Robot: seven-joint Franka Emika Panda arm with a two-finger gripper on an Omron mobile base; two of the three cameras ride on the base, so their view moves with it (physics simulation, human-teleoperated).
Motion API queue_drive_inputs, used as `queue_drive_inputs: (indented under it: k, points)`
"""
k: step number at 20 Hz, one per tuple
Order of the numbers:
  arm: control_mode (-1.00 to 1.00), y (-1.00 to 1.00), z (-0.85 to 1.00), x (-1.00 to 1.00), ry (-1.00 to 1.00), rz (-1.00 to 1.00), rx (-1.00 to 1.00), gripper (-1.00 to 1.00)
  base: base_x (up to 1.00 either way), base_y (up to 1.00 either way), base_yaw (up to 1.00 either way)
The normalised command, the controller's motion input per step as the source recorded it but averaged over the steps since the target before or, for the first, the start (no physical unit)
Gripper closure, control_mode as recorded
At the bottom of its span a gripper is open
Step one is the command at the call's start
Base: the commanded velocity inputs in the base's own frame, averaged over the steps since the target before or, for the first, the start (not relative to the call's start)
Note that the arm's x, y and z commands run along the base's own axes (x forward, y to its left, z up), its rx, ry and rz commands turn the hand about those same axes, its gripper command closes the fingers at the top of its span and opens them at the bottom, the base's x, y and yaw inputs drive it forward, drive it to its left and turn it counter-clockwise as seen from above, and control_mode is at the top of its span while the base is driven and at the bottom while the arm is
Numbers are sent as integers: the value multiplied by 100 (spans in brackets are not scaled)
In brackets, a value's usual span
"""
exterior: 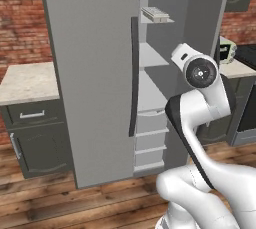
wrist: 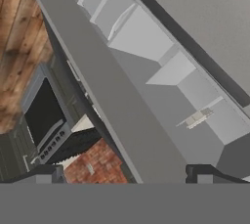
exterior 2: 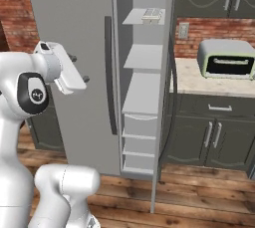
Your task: The ice cube tray has been filled with water. Take the tray and place it in the freezer to make ice. Close the freezer door after placing the tray.
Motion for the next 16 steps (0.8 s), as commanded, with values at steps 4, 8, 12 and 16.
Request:
queue_drive_inputs:
  k: [4, 8, 12, 16]
  points:
    - [-100, 0, 1, 0, 0, 0, 0, -100, 0, 0, 0]
    - [-100, 0, 12, -11, -2, 0, 0, -100, 0, 0, 0]
    - [-100, -3, 50, -36, -12, 1, 0, -100, 0, 0, 0]
    - [-100, -24, 63, -30, -12, 2, 1, -100, 0, 0, 0]
